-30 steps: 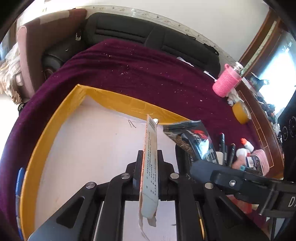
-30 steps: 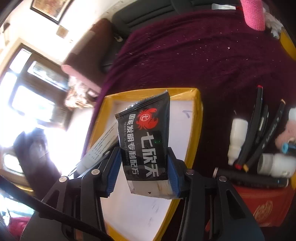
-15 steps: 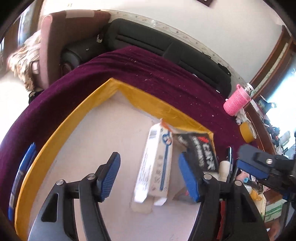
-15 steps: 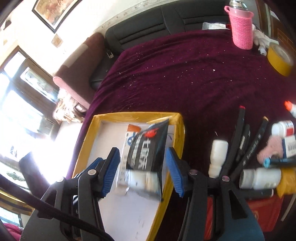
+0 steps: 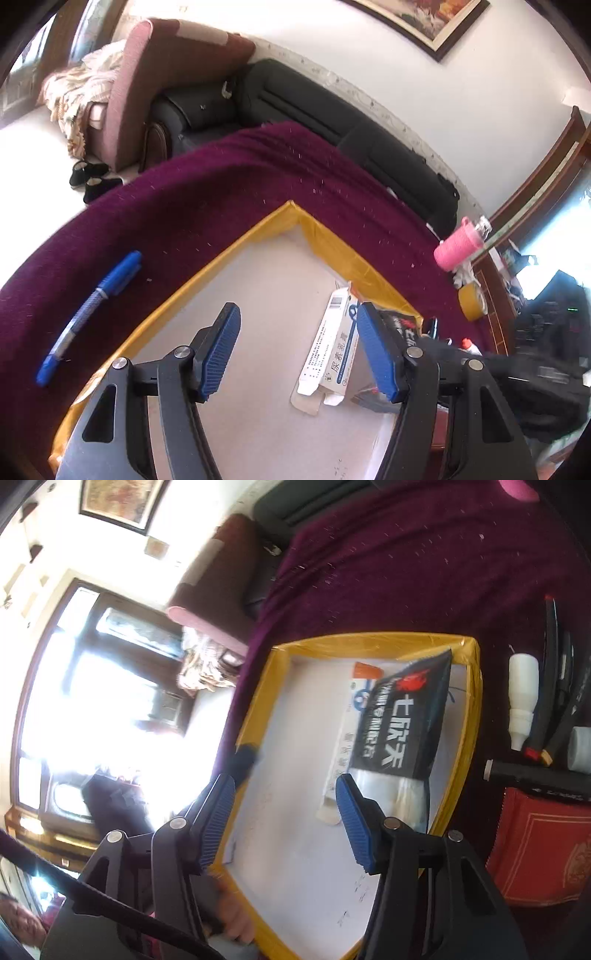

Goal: Organize objects
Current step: 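Carry both items to the yellow tray and release them inside, then grasp the yellow padded envelope with the left gripper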

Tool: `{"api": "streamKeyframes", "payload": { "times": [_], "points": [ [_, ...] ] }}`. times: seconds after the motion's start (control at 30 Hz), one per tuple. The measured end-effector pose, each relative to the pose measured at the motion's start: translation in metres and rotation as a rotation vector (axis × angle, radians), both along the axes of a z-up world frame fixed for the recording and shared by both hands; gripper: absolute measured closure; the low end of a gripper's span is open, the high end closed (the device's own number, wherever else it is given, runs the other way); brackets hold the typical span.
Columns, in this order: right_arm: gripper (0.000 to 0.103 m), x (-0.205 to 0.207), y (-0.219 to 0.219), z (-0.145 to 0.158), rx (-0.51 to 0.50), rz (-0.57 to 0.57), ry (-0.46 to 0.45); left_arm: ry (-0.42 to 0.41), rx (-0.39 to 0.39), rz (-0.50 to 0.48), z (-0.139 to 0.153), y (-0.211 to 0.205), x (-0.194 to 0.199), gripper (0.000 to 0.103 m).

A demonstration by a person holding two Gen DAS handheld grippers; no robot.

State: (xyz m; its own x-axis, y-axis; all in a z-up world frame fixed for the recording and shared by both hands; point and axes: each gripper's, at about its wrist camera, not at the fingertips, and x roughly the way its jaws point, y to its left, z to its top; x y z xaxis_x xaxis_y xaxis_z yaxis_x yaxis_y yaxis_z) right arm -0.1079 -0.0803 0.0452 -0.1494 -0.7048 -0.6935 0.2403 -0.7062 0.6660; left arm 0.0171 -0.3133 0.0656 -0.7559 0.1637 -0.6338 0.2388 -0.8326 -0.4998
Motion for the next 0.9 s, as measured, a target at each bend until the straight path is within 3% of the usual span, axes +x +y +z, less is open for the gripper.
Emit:
{"api": "streamKeyframes", "payload": {
  "times": [0.07, 0.13, 0.2, 0.3, 0.43, 0.47, 0.53, 0.6, 0.7, 0.77, 0.9],
  "points": [
    [0.047, -0.01, -0.003, -0.01, 0.059, -0.017, 0.011, 0.015, -0.018, 0.013, 0.009, 0.002, 0.01, 0.044],
    [0.047, -0.013, 0.001, -0.01, 0.017, -0.023, 0.012, 0.014, -0.03, -0.002, 0.017, 0.005, 0.016, 0.044],
    [0.047, -0.008, 0.004, 0.001, 0.01, -0.026, 0.042, 0.023, -0.055, -0.029, 0.026, 0.019, 0.024, 0.044],
    [0.047, 0.014, 0.019, 0.033, 0.055, -0.006, 0.164, 0.043, -0.105, -0.081, 0.039, 0.045, 0.03, 0.042],
    [0.045, 0.066, 0.064, 0.09, 0.302, -0.07, 0.485, 0.069, -0.125, -0.168, 0.048, 0.086, 0.039, 0.041],
    [0.033, 0.079, 0.077, 0.099, 0.394, -0.105, 0.572, 0.068, -0.11, -0.21, 0.048, 0.098, 0.039, 0.041],
    [0.016, 0.093, 0.111, 0.102, 0.561, -0.184, 0.654, 0.06, -0.089, -0.262, 0.045, 0.116, 0.037, 0.041],
    [0.016, 0.094, 0.154, 0.097, 0.582, -0.271, 0.606, 0.047, -0.099, -0.323, 0.039, 0.139, 0.032, 0.041],
    [0.016, 0.093, 0.236, 0.074, 0.432, -0.41, 0.455, -0.009, -0.154, -0.417, 0.021, 0.177, 0.022, 0.041],
    [0.016, 0.09, 0.286, 0.05, 0.391, -0.521, 0.381, -0.044, -0.183, -0.479, 0.01, 0.201, 0.02, 0.041],
    [0.016, 0.089, 0.331, 0.02, 0.355, -0.623, 0.34, -0.053, -0.33, -0.588, -0.002, 0.246, 0.025, 0.041]
  ]
}}
